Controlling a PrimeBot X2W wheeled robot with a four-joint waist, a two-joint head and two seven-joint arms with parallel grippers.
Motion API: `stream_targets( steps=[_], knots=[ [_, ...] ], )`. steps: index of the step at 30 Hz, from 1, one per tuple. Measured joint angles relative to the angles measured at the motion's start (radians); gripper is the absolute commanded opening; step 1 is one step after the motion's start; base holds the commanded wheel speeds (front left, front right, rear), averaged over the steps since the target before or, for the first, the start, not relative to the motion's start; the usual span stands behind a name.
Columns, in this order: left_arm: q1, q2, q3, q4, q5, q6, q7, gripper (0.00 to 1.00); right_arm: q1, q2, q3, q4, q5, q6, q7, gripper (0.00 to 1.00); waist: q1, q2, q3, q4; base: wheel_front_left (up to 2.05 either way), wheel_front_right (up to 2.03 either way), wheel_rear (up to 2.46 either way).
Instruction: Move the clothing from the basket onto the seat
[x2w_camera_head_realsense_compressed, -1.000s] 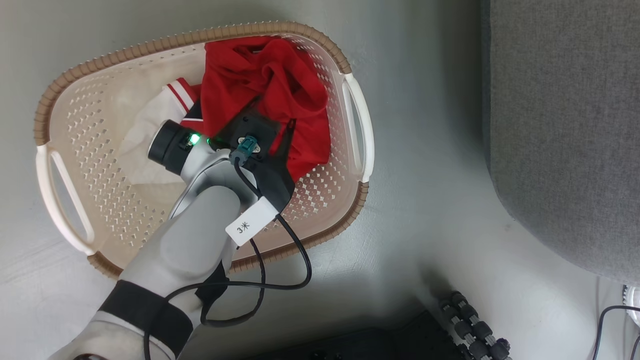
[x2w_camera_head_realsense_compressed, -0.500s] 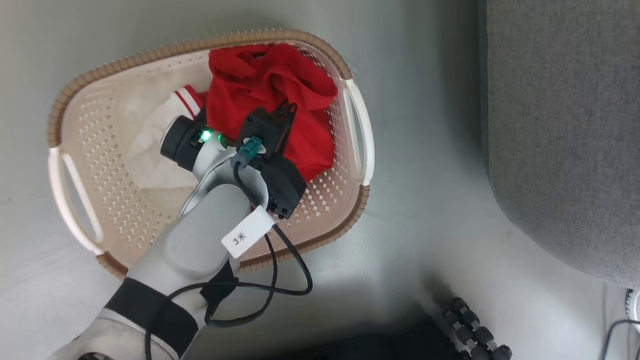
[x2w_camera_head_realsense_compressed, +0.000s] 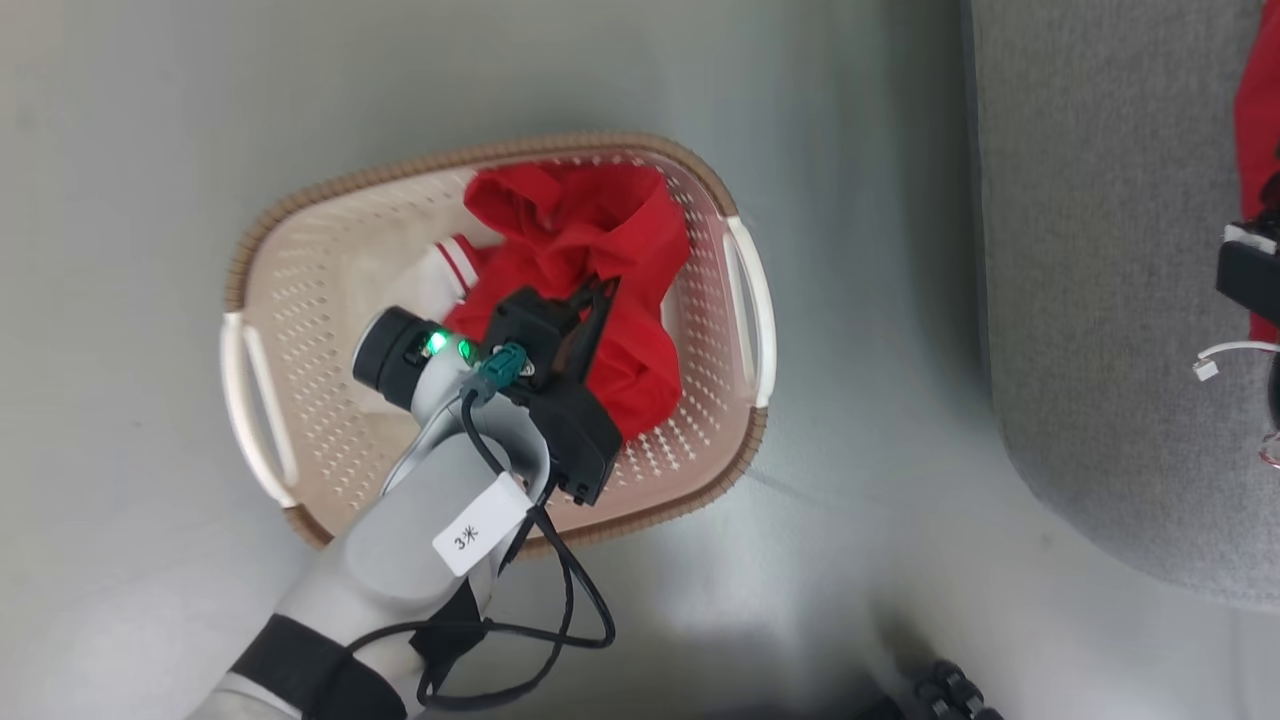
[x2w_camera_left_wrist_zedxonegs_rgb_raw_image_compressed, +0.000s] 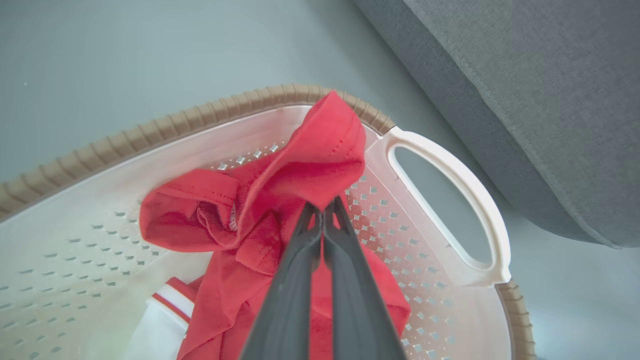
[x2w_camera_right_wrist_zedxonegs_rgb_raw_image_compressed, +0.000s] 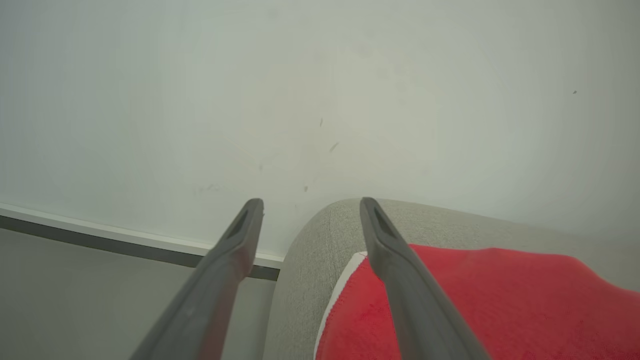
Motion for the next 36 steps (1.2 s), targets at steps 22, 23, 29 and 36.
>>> stream_targets(
  steps=[22,23,29,36],
  knots=[
    [0.039,0.019,0.046,-0.119,0.006,-0.053,0.0,0.0,0.108,0.045,0.052,0.192,0.002,0.027,-0.007,1.0,-0.0001,0.0,-0.267,0.114,0.0,0.0,0.0],
    [0.039,0.024,0.049,-0.126,0.008,-0.053,0.0,0.0,0.112,0.048,0.053,0.2,0.004,0.027,-0.007,1.0,-0.0001,0.0,-0.281,0.119,0.0,0.0,0.0],
    [0.04,0.051,0.061,-0.165,0.022,-0.062,0.0,0.0,0.137,0.07,0.067,0.247,0.011,0.035,-0.008,1.0,-0.0001,0.0,-0.361,0.144,0.0,0.0,0.0],
    [0.042,0.076,0.072,-0.206,0.031,-0.071,0.0,0.0,0.171,0.09,0.086,0.298,0.02,0.05,-0.008,1.0,-0.0002,-0.0001,-0.456,0.162,0.0,0.0,0.0]
  ],
)
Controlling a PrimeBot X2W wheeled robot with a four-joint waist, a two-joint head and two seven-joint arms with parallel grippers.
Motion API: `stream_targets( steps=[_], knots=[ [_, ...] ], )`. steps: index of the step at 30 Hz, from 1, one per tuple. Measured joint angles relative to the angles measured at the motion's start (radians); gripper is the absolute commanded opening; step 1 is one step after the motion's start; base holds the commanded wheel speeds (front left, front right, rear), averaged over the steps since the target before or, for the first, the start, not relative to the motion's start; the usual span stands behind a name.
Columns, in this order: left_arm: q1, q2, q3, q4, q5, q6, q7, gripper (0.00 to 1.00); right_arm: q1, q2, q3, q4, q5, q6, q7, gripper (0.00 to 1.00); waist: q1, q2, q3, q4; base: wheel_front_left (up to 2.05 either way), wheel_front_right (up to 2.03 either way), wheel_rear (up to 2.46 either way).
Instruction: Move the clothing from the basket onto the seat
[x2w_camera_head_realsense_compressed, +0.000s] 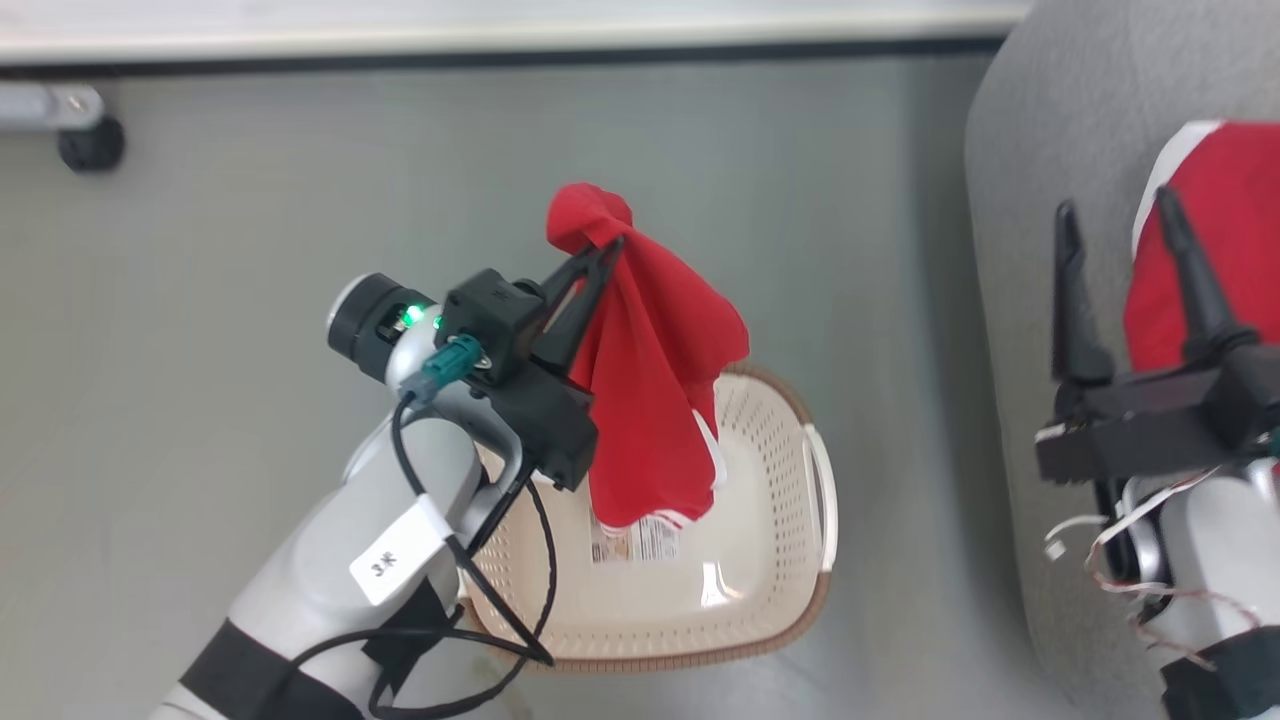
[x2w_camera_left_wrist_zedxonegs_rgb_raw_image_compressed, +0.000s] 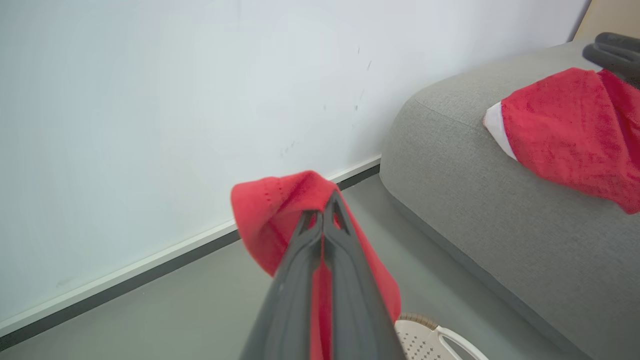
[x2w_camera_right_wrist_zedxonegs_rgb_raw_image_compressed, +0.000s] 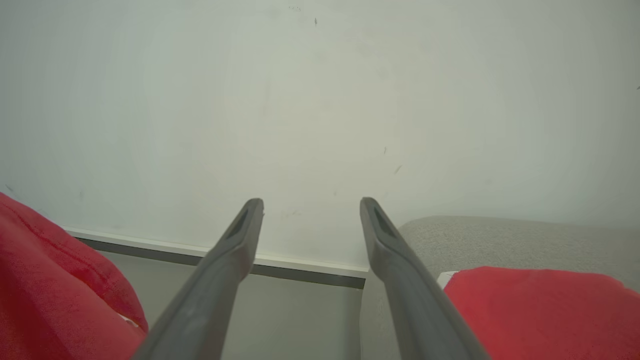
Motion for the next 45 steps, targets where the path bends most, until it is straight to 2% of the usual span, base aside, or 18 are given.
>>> stream_targets(
  steps=[9,15,21,27,37,45],
  knots=[
    [0.013,0.034,0.045,-0.055,0.0,-0.001,0.0,0.0,0.064,0.037,0.04,0.071,0.008,0.027,0.0,1.0,0.0001,0.0,-0.134,0.007,0.0,0.0,0.0],
    [0.019,0.035,0.062,-0.073,0.0,-0.007,0.0,0.0,0.104,0.059,0.072,0.112,0.009,0.048,0.0,1.0,0.0,-0.0001,-0.213,0.002,0.0,0.0,0.0],
    [0.019,0.02,0.061,-0.074,0.0,-0.007,0.0,0.0,0.141,0.086,0.136,0.156,0.009,0.089,0.0,1.0,0.0001,-0.0001,-0.292,-0.005,0.0,0.0,0.0],
    [0.019,0.0,0.054,-0.061,0.001,-0.007,0.0,0.0,0.142,0.11,0.194,0.211,0.007,0.116,0.0,1.0,0.0001,0.0,-0.371,-0.01,0.0,0.0,0.0],
    [0.019,-0.037,0.016,-0.079,0.001,-0.017,0.002,0.0,0.16,0.132,0.267,0.275,0.007,0.14,0.0,1.0,0.0,0.0,-0.491,-0.002,0.0,0.0,0.0],
    [0.037,-0.049,-0.008,-0.132,0.001,-0.017,0.03,0.0,0.153,0.14,0.341,0.339,0.007,0.154,0.0,1.0,0.0002,0.0001,-0.53,0.031,0.0,0.0,0.0]
  ],
)
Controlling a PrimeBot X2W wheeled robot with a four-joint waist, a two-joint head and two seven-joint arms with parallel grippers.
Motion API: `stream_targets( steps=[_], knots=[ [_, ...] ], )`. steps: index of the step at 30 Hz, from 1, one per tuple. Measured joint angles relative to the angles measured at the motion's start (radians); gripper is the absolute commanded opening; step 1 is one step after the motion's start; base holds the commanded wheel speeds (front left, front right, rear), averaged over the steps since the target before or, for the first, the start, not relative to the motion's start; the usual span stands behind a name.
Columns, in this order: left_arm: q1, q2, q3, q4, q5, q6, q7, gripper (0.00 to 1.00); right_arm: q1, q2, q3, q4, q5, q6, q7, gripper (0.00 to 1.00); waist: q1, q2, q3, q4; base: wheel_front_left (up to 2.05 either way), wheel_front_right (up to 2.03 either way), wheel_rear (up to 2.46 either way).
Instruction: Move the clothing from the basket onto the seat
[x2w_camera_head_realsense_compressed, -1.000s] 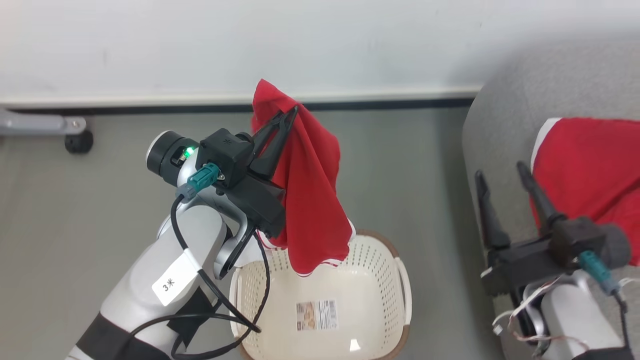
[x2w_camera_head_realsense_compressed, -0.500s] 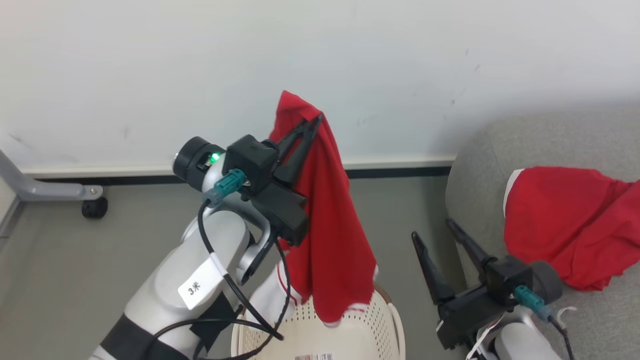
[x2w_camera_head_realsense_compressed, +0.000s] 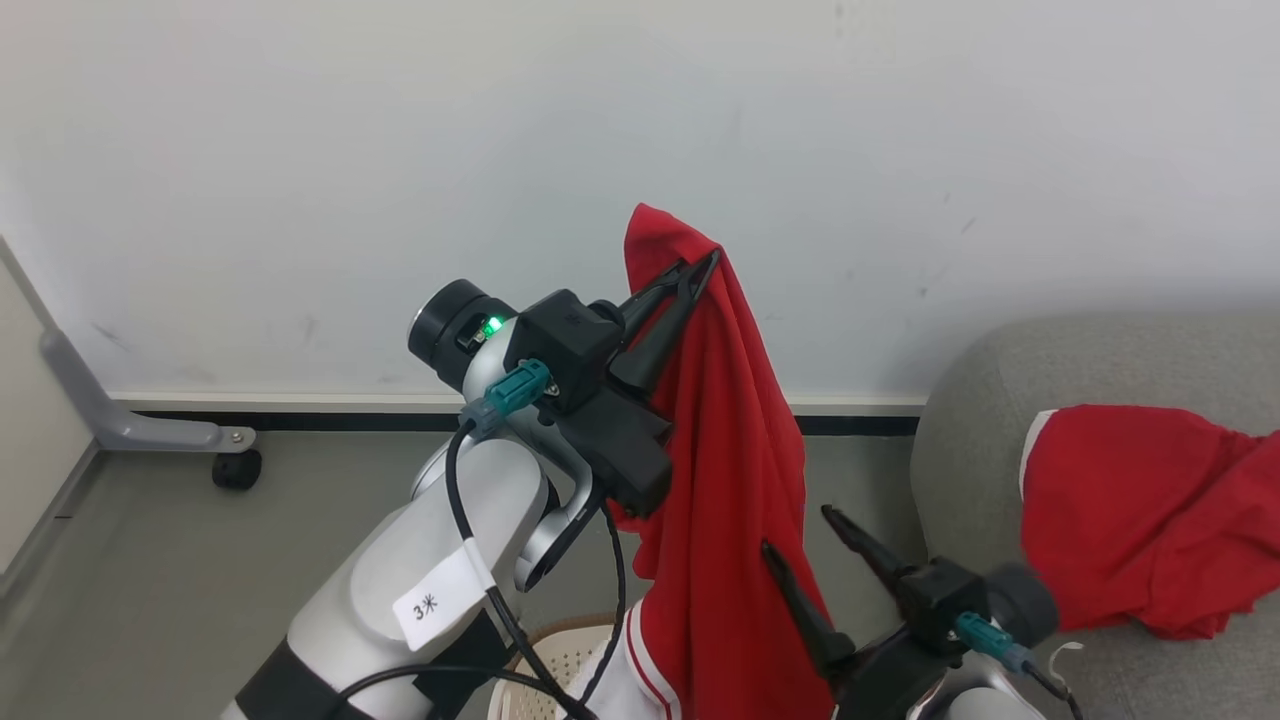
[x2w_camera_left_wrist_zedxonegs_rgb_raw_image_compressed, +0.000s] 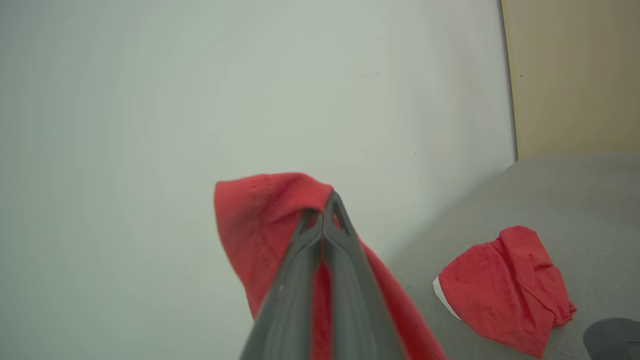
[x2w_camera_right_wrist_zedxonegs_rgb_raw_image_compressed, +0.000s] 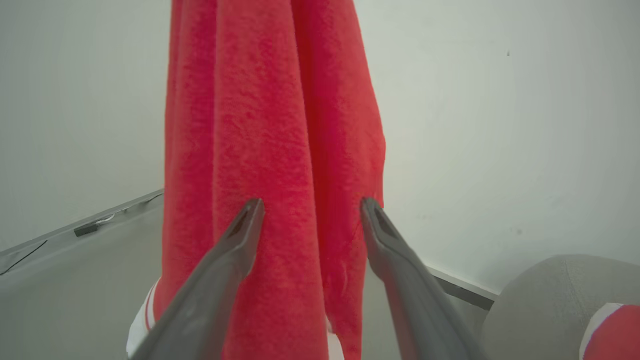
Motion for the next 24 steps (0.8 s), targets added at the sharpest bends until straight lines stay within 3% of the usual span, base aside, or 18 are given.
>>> stream_targets(
  steps=[9,20,21,22,23,24],
  knots=[
    [0.003,-0.001,-0.008,-0.059,-0.001,0.001,0.026,0.0,-0.06,0.018,0.095,0.075,0.002,0.007,0.0,1.0,0.0001,0.0,-0.011,0.023,0.0,0.0,0.0],
    [0.003,-0.002,-0.016,-0.098,-0.004,0.002,0.052,0.0,-0.176,0.021,0.285,0.162,0.067,0.008,0.0,1.0,0.0001,0.0,-0.004,0.039,0.0,0.0,0.0],
    [0.003,-0.002,-0.016,-0.101,-0.004,0.002,0.054,0.0,-0.185,0.021,0.294,0.171,0.074,0.008,0.0,0.52,0.0001,0.0,-0.002,0.041,0.0,0.0,0.0],
    [0.003,-0.003,-0.016,-0.105,-0.005,0.005,0.059,0.0,-0.193,0.022,0.301,0.18,0.085,0.008,0.0,0.4,0.0001,0.0001,-0.001,0.042,0.0,0.0,0.0],
    [0.003,-0.003,-0.016,-0.107,-0.006,0.007,0.061,0.0,-0.201,0.022,0.309,0.189,0.092,0.008,0.0,0.17,0.0001,0.0001,0.0,0.044,0.0,0.0,0.0],
    [0.003,-0.003,-0.016,-0.108,-0.008,0.009,0.061,0.0,-0.206,0.022,0.315,0.195,0.096,0.008,0.0,0.0,0.0001,0.0,0.002,0.045,0.0,0.0,0.0]
  ],
)
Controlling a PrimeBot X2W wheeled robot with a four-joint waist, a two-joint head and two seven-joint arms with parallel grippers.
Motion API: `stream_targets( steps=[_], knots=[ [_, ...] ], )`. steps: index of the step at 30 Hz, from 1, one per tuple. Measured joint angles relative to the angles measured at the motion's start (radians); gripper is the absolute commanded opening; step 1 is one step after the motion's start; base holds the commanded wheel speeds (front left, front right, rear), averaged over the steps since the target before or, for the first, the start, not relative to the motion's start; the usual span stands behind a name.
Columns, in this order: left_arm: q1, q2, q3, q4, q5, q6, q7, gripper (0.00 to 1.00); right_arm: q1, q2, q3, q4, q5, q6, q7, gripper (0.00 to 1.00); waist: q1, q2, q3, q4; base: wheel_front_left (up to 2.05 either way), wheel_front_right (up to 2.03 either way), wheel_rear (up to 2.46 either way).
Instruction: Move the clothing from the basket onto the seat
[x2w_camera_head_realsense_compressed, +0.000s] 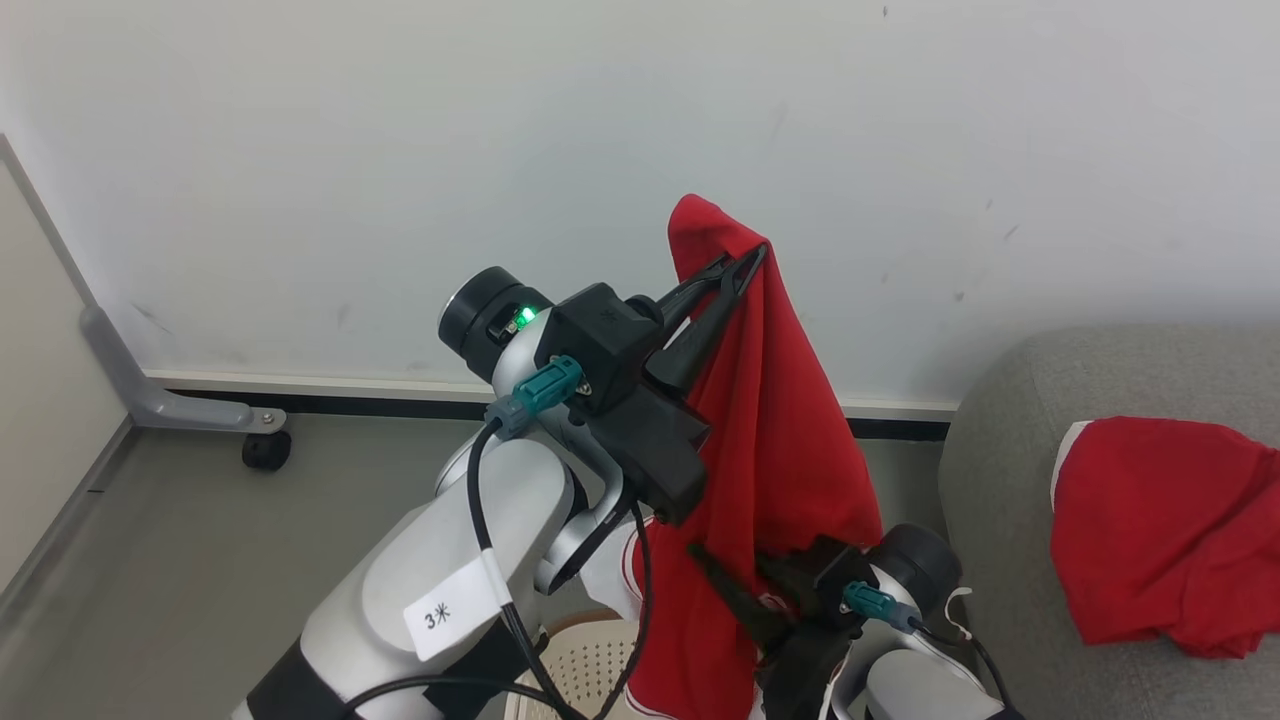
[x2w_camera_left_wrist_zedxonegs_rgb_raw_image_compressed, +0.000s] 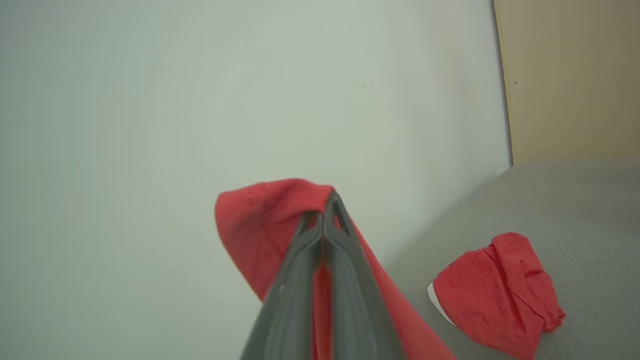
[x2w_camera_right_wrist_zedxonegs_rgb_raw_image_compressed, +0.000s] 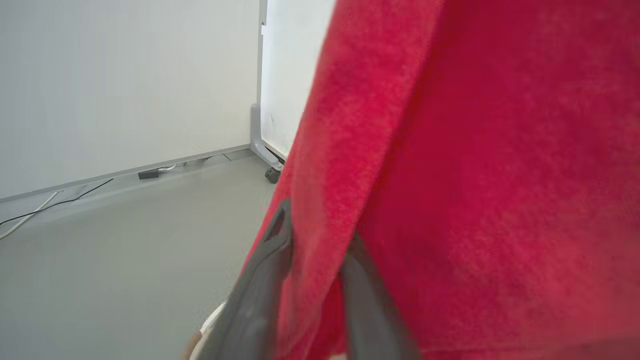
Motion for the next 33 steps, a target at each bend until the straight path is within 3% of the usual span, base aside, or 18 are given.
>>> stream_targets(
  steps=[5,12,14,16,18,33],
  knots=[
    [0.008,0.006,0.006,0.0,-0.01,0.002,0.01,0.0,-0.006,0.001,0.019,0.016,0.03,0.0,0.0,0.0,0.0,0.0,0.006,0.003,0.0,0.0,0.0],
    [0.086,0.06,0.057,0.025,-0.035,0.036,0.01,0.03,-0.003,-0.002,0.012,-0.006,0.094,0.0,0.0,0.0,0.0,0.0,0.013,-0.021,0.0,0.0,0.0],
    [0.114,0.069,0.064,0.037,-0.044,0.041,0.01,0.37,-0.001,-0.009,0.0,-0.023,0.119,0.0,0.0,0.0,0.0,0.0,0.015,-0.032,0.0,0.0,0.0],
    [0.142,0.076,0.072,0.05,-0.056,0.046,0.008,0.49,0.002,-0.028,-0.009,-0.043,0.13,0.0,0.0,0.0,0.0001,0.0,0.017,-0.045,0.0,0.0,0.0],
    [0.171,0.09,0.081,0.062,-0.072,0.057,0.007,1.0,0.004,-0.053,-0.012,-0.066,0.14,0.0,0.0,0.0,0.0,0.0,0.019,-0.058,0.0,0.0,0.0],
    [0.382,0.075,0.063,0.082,-0.098,0.08,-0.045,1.0,0.04,-0.225,-0.144,-0.233,0.175,-0.002,0.0,0.0,0.0,0.0,0.029,-0.191,0.0,0.0,0.0]
  ],
)
